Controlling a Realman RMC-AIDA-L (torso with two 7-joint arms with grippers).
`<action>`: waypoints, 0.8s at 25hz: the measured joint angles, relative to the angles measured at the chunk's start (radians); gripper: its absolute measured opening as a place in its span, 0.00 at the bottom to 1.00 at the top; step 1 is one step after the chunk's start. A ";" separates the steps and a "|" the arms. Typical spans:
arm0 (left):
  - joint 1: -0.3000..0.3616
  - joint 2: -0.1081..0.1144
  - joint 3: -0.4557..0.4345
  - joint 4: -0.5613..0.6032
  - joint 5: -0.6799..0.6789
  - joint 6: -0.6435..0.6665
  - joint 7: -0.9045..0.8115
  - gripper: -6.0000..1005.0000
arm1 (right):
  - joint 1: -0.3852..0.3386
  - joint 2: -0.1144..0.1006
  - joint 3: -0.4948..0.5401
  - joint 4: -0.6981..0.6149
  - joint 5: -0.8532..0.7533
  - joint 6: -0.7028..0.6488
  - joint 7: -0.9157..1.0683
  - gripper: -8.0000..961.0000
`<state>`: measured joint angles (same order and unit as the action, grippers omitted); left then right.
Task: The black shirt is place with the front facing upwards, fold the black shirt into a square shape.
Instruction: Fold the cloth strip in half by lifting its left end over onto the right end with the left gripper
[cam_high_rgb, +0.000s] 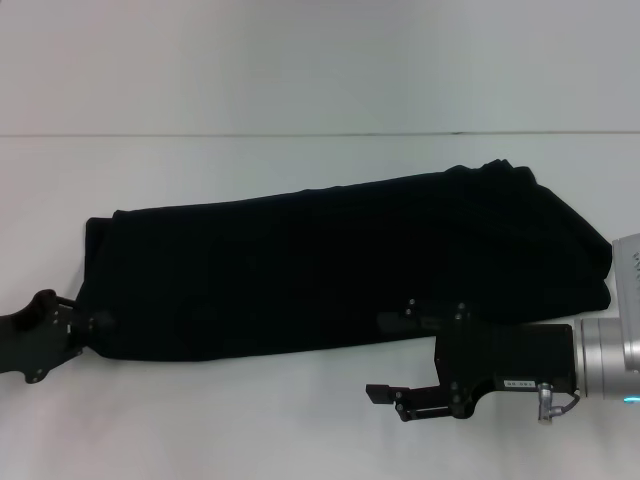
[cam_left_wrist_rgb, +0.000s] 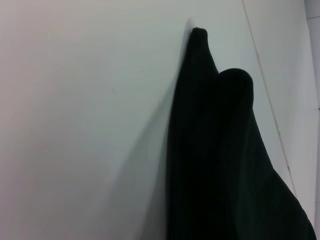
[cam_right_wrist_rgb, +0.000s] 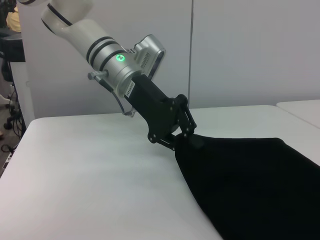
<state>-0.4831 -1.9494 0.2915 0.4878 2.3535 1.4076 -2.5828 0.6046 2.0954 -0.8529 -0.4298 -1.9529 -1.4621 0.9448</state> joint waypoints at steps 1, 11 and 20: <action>0.000 0.000 0.000 0.000 0.000 -0.001 0.000 0.18 | 0.000 0.000 0.000 0.000 0.000 0.000 0.000 0.90; -0.001 0.017 -0.016 0.007 -0.011 -0.055 0.041 0.05 | -0.007 -0.003 0.021 -0.001 0.008 0.000 0.008 0.90; -0.006 0.123 -0.094 0.078 -0.019 -0.123 0.048 0.05 | -0.036 -0.009 0.091 0.000 0.028 0.000 0.011 0.90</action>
<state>-0.4894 -1.8259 0.1979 0.5662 2.3345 1.2851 -2.5348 0.5690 2.0863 -0.7616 -0.4299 -1.9251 -1.4619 0.9563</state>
